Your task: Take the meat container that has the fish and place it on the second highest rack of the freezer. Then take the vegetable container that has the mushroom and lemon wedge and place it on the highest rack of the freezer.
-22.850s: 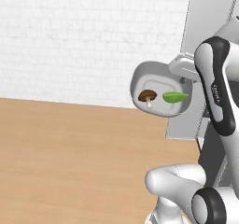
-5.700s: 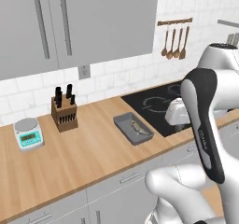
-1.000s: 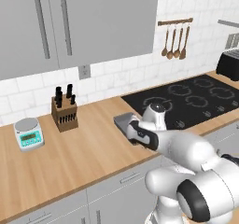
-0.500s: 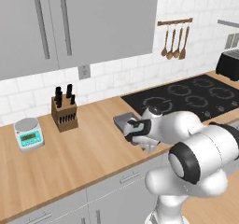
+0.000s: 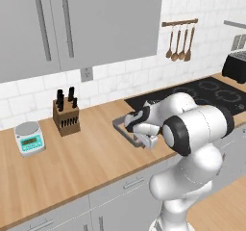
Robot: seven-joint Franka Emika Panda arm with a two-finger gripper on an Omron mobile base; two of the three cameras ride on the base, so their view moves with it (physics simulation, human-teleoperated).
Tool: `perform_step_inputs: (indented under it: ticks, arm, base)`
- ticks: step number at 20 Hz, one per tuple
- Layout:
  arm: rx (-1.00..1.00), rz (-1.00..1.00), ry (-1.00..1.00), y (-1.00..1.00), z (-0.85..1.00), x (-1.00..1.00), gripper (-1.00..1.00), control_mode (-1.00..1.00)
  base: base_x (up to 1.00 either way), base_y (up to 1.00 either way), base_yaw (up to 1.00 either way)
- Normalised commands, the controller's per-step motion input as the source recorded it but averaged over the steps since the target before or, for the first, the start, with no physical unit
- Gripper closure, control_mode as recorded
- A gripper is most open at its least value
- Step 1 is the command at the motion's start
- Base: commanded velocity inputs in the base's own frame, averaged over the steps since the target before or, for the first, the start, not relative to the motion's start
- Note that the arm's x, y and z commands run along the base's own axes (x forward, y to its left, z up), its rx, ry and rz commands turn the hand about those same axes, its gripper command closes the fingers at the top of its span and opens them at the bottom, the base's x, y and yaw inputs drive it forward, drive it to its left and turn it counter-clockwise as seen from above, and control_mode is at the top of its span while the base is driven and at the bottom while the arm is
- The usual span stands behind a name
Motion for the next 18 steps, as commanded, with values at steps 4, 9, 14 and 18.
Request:
perform_step_inputs:
  ticks: [4, 9, 14, 18]
  arm:
    - [0.0, 0.0, -0.05, 0.14, -0.62, 0.0, 1.0, -1.0]
    - [-0.07, 0.02, -0.19, 0.31, -0.1, -0.41, 1.0, -1.0]
    - [0.0, 0.12, -0.26, 0.01, 0.36, -0.94, 1.0, -1.0]
    - [0.0, 0.28, -0.24, 0.0, 0.79, -0.94, 1.0, -1.0]
  base:
    - [0.0, 0.0, 0.0]
    - [0.0, 0.0, 0.0]
    - [0.0, 0.0, 0.0]
    - [0.0, 0.0, 0.0]
